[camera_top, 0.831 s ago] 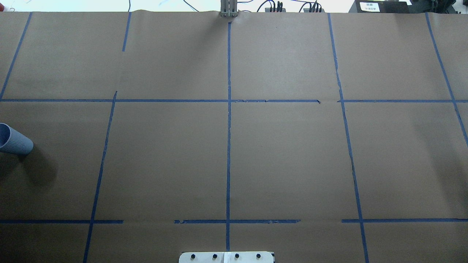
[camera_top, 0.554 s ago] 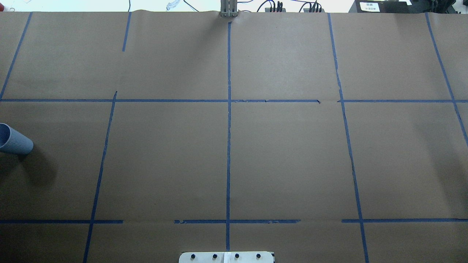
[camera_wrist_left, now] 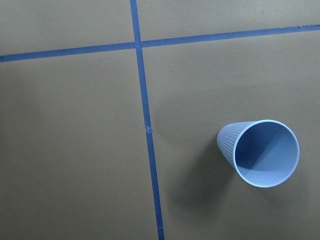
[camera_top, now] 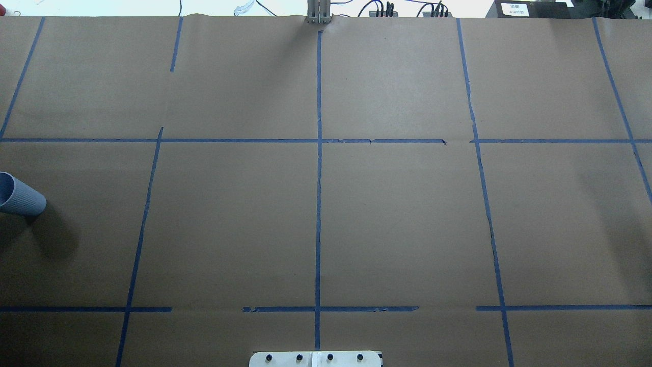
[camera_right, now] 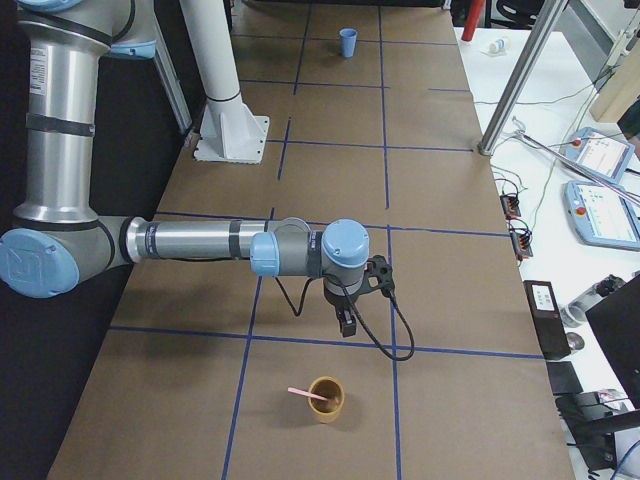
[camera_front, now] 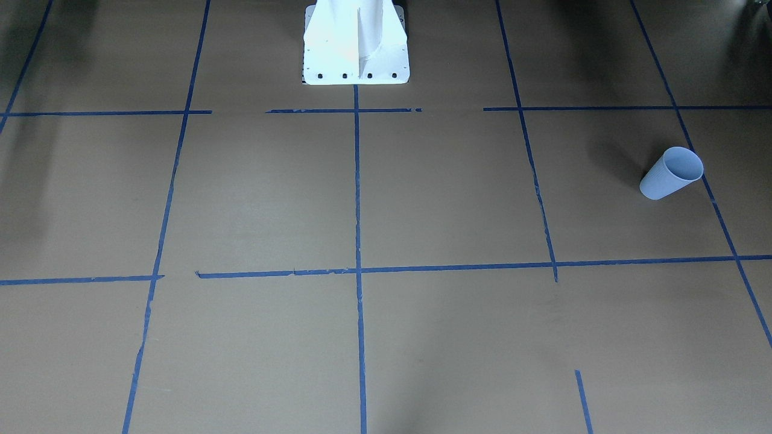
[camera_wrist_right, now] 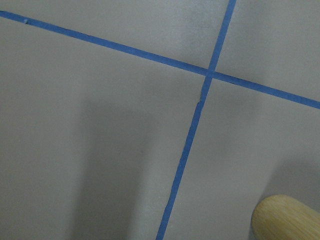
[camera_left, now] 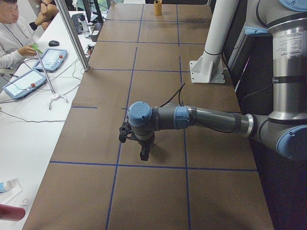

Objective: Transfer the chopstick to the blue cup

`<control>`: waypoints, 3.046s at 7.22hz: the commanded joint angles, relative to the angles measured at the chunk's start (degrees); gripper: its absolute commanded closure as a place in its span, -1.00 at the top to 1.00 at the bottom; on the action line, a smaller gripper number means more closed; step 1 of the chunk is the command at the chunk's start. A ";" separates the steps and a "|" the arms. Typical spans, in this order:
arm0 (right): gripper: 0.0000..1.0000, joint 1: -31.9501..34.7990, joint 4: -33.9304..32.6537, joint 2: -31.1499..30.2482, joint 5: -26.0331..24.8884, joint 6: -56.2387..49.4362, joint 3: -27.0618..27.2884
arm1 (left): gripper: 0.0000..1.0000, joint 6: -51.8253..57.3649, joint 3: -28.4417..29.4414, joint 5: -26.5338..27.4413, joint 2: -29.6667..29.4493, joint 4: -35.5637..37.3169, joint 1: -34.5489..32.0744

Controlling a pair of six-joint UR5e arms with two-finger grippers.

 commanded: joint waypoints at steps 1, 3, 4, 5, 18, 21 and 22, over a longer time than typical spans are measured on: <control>0.99 0.00 0.00 -0.51 -0.35 -0.01 -0.14 | 1.00 -0.03 0.66 -0.10 -0.17 -0.22 0.03; 0.99 0.00 0.00 -0.60 -0.18 0.16 -0.75 | 1.00 0.32 0.07 -0.62 0.87 -0.74 -0.06; 0.99 0.00 0.00 -0.61 -0.18 -0.45 -1.71 | 1.00 -1.33 0.23 -0.62 0.71 -4.66 1.33; 0.99 0.00 0.09 -0.52 -0.18 -0.45 -1.80 | 1.00 -5.35 0.49 -0.45 0.70 -6.61 4.39; 0.99 -0.26 0.09 -0.25 0.44 -0.01 -2.24 | -0.86 -29.39 16.23 -0.01 -4.74 -26.15 23.58; 0.99 -0.53 0.09 -0.08 0.44 -0.10 -2.16 | -1.00 -35.57 7.78 -0.36 -6.15 -24.84 23.58; 0.99 -0.53 0.09 -0.08 0.52 -0.02 -2.07 | -1.00 -48.59 2.83 -0.62 -9.37 -24.22 23.76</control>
